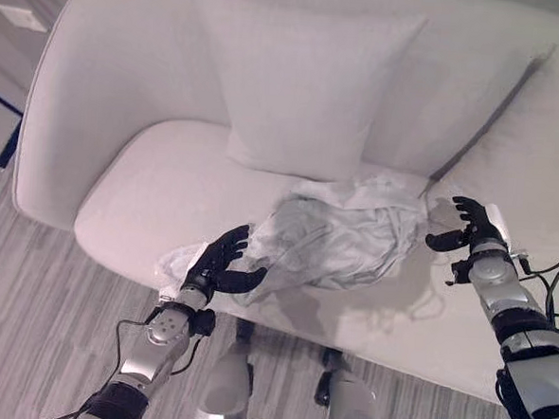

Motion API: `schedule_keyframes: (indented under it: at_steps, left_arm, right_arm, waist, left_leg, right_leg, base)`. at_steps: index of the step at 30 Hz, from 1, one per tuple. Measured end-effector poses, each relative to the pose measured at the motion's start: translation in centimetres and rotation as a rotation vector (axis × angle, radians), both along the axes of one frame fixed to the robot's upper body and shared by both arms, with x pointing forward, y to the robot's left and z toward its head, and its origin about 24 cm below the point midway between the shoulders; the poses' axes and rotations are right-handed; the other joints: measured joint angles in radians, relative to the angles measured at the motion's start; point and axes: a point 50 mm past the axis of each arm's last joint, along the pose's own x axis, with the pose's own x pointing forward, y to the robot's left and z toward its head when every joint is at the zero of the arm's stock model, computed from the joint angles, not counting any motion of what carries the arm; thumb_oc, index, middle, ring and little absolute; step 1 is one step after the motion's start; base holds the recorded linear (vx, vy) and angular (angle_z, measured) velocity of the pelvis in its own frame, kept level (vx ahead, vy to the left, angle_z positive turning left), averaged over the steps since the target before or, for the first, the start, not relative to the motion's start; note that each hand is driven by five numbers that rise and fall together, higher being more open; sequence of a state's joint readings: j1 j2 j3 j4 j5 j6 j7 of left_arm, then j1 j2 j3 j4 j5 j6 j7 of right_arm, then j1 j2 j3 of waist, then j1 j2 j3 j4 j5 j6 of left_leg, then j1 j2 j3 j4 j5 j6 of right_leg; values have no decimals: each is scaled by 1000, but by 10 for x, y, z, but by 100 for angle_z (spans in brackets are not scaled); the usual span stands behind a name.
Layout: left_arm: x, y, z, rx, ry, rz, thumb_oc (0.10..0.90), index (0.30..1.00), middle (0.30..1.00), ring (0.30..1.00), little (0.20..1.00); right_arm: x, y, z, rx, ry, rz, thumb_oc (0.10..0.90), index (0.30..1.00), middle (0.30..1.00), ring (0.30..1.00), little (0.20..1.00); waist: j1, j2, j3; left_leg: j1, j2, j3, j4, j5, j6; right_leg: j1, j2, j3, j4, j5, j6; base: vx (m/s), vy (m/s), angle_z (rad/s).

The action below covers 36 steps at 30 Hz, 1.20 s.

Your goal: Hang the clothes on the sofa on the clothes rack.

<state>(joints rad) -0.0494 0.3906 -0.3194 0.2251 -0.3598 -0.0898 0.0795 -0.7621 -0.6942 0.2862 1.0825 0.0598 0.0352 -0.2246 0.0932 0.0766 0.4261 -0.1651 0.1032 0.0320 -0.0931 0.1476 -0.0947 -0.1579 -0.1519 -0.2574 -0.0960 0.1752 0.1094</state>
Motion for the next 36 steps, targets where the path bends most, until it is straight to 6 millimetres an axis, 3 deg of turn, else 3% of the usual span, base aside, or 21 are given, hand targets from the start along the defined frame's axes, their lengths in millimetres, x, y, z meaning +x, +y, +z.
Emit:
schedule_keyframes:
  at_steps: [5,13,23,24,25,31,36]
  left_arm:
    - [0,2,0,8,-2,23,800,900,900,900,900]
    - [11,1,13,14,-61,18,800,900,900,900,900]
    - [14,-7,15,18,-72,-13,800,900,900,900,900]
    - [15,-10,16,18,-76,-24,800,900,900,900,900]
    - [15,-10,16,18,-77,-25,800,900,900,900,900]
    - [15,-9,17,22,-79,-22,800,900,900,900,900]
    - [17,-3,20,20,-92,6,800,900,900,900,900]
  right_arm:
    - [5,-1,11,59,-64,-39,800,900,900,900,900]
    - [8,0,19,114,-129,-57,800,900,900,900,900]
    - [0,-8,-6,173,-19,-170,800,900,900,900,900]
    - [-2,-10,-7,174,-8,-188,637,655,655,655,655]
    - [-2,-12,-6,168,-16,-201,400,300,300,300,300]
    - [-8,-27,2,156,-37,-252,400,300,300,300,300]
    - [0,-11,-1,179,-47,-190,400,300,300,300,300]
  waist:
    - [38,25,40]
    - [57,25,42]
    - [79,29,53]
    - [78,35,55]
    - [88,38,58]
    - [104,42,63]
    - [101,43,64]
  left_leg:
    - [-28,-4,-10,0,7,0]
    - [-45,-18,-30,0,9,3]
    - [-90,-23,-68,0,30,2]
    - [-104,-24,-76,0,34,1]
    - [-113,-25,-81,0,38,2]
    - [-127,-31,-95,1,41,3]
    - [-128,-32,-95,1,41,3]
  right_leg:
    - [-20,-3,-8,0,4,-3]
    - [-25,-13,-30,0,3,-2]
    - [-46,-20,-66,0,4,-1]
    - [-55,-20,-73,0,4,-1]
    - [-62,-21,-80,0,4,0]
    - [-67,-24,-90,0,4,0]
    - [-66,-22,-94,0,4,0]
  base:
    - [9,34,8]
    - [16,32,8]
    - [-14,18,11]
    - [-16,3,15]
    - [-28,7,14]
    - [-13,6,8]
    - [3,13,1]
